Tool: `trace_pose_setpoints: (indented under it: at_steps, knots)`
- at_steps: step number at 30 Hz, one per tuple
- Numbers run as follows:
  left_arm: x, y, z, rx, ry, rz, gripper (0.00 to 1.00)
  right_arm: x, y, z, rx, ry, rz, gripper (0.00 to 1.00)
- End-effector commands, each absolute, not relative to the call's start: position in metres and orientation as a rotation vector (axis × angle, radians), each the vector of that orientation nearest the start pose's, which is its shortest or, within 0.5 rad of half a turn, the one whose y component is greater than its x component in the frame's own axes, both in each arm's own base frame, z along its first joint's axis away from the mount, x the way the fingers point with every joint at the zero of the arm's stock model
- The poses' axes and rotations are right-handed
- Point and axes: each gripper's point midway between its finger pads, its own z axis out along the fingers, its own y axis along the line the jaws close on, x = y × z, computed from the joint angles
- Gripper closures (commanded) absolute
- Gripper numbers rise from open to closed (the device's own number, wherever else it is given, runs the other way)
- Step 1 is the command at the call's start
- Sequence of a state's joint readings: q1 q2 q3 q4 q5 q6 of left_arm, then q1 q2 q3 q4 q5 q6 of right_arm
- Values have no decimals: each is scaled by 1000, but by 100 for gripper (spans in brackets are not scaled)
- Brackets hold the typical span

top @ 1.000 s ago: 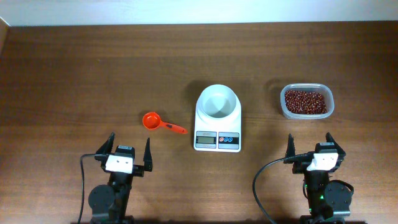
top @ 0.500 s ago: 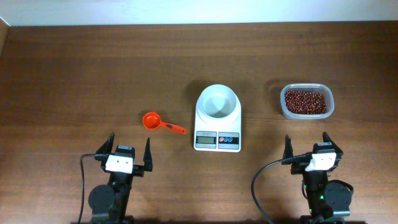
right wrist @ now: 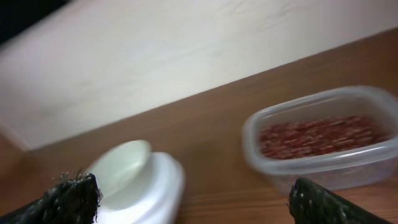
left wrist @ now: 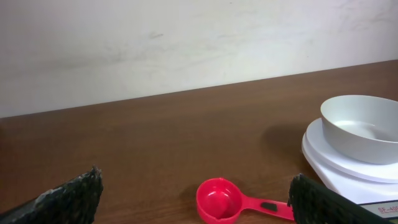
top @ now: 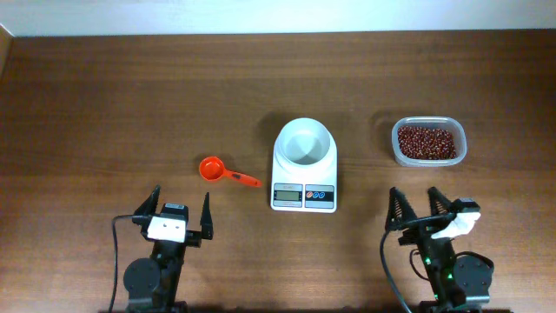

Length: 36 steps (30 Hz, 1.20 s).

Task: Scoop and weigh 50g on scale
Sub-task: 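Move the left gripper to the orange scoop and grasp its bowl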

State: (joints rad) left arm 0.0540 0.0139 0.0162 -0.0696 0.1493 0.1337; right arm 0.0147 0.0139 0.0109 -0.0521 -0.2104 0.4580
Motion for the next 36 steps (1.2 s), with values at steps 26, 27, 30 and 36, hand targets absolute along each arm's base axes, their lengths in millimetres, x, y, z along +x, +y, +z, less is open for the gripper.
trace_pose_setpoints:
  at_steps: [26,27,30,36]
  knots:
    - [245,-12,160,177,1625,14,1,195,125,174,141,1746,1347,1]
    - [245,-12,160,177,1625,14,1,200,119,174,178,1734,1315,0]
    - [245,-12,160,177,1625,14,1,209,109,170,245,1724,1250,0]
    - [245,-12,160,177,1625,14,1,214,96,162,281,1810,1081,0]
